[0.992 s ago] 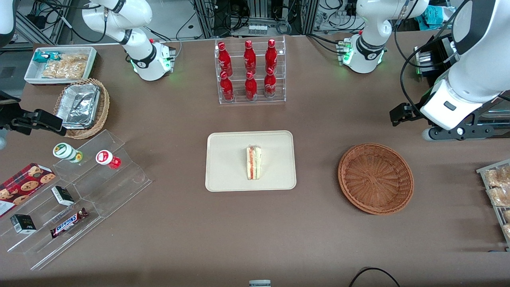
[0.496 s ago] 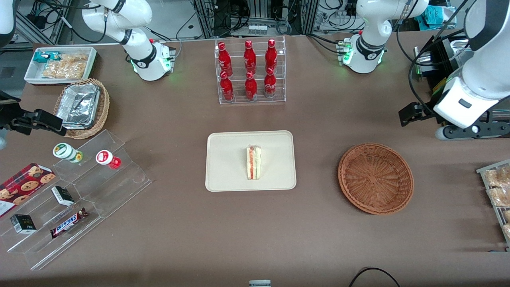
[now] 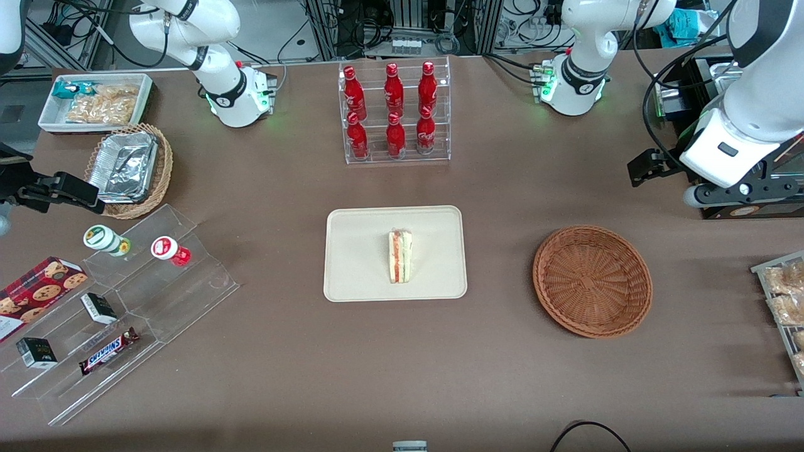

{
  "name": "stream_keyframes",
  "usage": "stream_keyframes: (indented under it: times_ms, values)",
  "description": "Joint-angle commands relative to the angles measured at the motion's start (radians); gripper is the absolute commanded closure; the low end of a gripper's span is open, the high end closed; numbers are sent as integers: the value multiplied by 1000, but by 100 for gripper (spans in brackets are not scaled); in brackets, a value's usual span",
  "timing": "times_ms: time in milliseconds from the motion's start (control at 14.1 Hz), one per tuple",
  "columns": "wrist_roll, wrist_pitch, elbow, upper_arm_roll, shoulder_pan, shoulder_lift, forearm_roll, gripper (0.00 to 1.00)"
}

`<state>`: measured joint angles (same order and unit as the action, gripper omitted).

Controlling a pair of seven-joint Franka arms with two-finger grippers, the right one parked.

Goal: Place sandwich from basket to tray

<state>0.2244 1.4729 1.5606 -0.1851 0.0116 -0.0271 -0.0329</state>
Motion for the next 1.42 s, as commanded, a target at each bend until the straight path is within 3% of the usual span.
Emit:
stream_keyframes:
  times_ms: [0, 567, 1346]
  values:
    - [0, 18, 32, -4, 10, 32, 5, 0]
    - [-8, 18, -5, -2, 42, 15, 62, 0]
    - [-73, 9, -17, -2, 47, 24, 54, 0]
